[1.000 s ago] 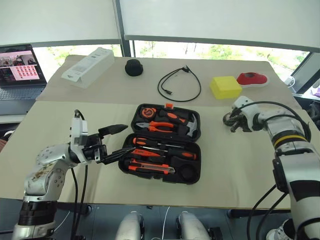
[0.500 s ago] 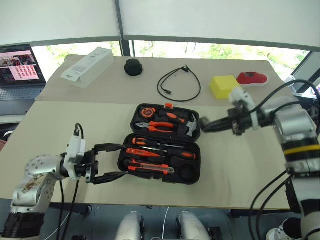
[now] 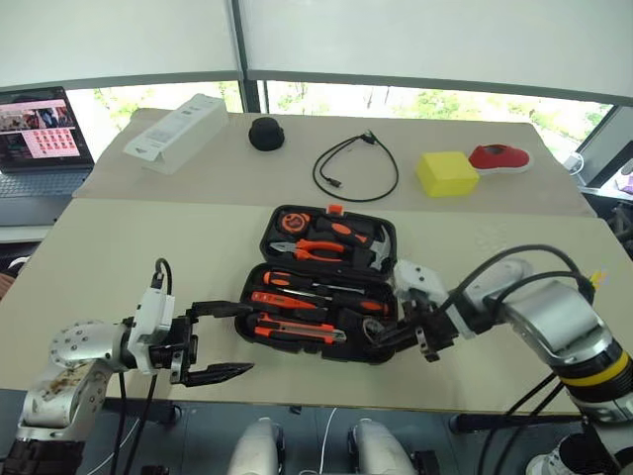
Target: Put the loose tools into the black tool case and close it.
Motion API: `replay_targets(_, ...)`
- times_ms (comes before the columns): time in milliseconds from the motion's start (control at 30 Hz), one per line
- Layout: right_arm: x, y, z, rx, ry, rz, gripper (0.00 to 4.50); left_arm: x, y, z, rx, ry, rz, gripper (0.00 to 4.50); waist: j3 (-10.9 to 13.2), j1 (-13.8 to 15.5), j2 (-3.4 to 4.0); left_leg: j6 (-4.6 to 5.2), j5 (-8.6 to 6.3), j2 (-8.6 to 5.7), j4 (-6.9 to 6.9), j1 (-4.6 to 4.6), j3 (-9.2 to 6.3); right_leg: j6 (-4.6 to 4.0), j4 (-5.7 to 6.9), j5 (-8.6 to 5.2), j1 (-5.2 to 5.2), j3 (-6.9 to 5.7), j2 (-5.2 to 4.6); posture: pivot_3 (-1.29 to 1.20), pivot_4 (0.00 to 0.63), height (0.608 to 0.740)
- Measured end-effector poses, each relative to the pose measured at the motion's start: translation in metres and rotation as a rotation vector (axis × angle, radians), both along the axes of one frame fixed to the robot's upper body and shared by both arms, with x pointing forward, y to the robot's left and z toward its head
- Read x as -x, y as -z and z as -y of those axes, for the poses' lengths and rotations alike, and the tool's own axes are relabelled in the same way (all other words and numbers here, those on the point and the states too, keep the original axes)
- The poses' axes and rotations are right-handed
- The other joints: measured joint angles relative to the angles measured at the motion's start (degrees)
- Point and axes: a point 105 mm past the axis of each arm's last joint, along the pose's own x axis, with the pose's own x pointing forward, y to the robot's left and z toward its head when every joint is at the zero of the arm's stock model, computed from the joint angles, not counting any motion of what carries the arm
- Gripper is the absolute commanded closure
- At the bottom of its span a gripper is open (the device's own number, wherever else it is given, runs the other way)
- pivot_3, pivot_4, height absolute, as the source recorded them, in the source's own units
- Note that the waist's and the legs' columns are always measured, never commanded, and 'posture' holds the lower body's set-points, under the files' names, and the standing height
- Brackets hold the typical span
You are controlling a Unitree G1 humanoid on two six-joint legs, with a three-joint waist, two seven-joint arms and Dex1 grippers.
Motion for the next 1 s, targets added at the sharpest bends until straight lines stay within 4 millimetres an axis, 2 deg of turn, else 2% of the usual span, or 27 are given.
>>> replay_targets(267,-0.004,0.009,-0.001,0.075,-0.022,0.055,4.44,0.000,0.000,0.001,-0.001,0.001,-0.001,0.00,-0.05,0.16,-0.25,0.00,0.00,-0.01,0.01,0.01,-0.01,0.01,-0.02,0.00,0.03,0.00,-0.02,0.00,0.150,0.740)
replay_targets(400,-0.006,0.011,-0.003,0.100,-0.029,0.071,3.32,-0.001,-0.001,0.000,-0.001,-0.006,0.000,0.00,-0.06,0.17,-0.30,0.00,0.00,-0.01,0.01,0.02,-0.01,0.01,-0.02,0.00,0.02,-0.01,-0.03,0.00,0.150,0.740)
replay_targets(500,-0.007,0.005,-0.004,0.085,-0.036,0.073,2.22,-0.004,-0.001,-0.002,0.003,-0.040,-0.015,0.00,-0.04,0.19,-0.33,0.01,0.00,0.00,0.00,0.01,-0.03,0.01,-0.02,0.00,0.01,-0.02,-0.02,0.00,0.150,0.740)
replay_targets(533,-0.002,0.002,-0.006,0.054,-0.062,0.039,1.85,-0.006,-0.001,-0.004,-0.005,-0.064,-0.036,0.00,-0.03,0.18,-0.35,0.01,-0.01,0.01,-0.02,0.00,-0.04,0.01,-0.03,0.00,0.01,-0.02,-0.01,0.00,0.150,0.740)
replay_targets(667,0.009,-0.015,-0.007,-0.078,-0.131,-0.016,1.85,-0.017,-0.005,-0.019,-0.023,-0.186,-0.051,0.00,0.02,0.15,-0.40,0.01,-0.01,0.01,-0.02,-0.01,-0.07,0.01,-0.03,0.00,0.01,-0.03,-0.04,0.00,0.150,0.740)
replay_targets(733,0.002,-0.026,0.001,-0.119,-0.112,0.029,1.78,-0.024,-0.006,-0.028,-0.017,-0.252,-0.059,0.55,0.03,0.18,-0.44,0.01,0.00,0.01,0.00,0.01,-0.06,0.01,-0.03,0.00,0.04,-0.05,-0.04,0.00,0.150,0.740)
replay_targets(767,-0.005,-0.029,0.007,-0.146,-0.080,0.057,2.07,-0.030,-0.005,-0.033,-0.015,-0.290,-0.062,0.78,0.04,0.27,-0.46,0.01,0.00,0.00,0.01,0.03,-0.09,0.01,-0.03,0.00,0.10,-0.09,-0.04,0.00,0.150,0.740)
replay_targets(867,-0.033,-0.033,0.030,-0.225,0.085,0.161,2.88,-0.055,0.000,-0.053,-0.057,-0.463,-0.064,1.95,0.06,0.56,-0.53,0.00,0.00,-0.04,0.06,0.03,-0.03,0.01,-0.02,0.00,0.11,-0.11,-0.03,0.00,0.150,0.740)
replay_targets(933,-0.051,-0.025,0.047,-0.228,0.200,0.262,3.56,-0.075,0.001,-0.062,-0.074,-0.570,-0.052,2.71,0.07,0.69,-0.56,0.00,0.00,-0.06,0.05,0.00,0.04,0.02,-0.01,0.01,0.10,-0.11,-0.03,0.00,0.150,0.740)
replay_targets(1000,-0.065,-0.013,0.060,-0.199,0.288,0.353,4.15,-0.091,0.003,-0.062,-0.074,-0.639,-0.046,3.38,0.07,0.80,-0.56,0.00,0.00,-0.08,0.05,-0.01,0.13,0.03,-0.02,0.01,0.09,-0.10,-0.04,0.00,0.150,0.740)
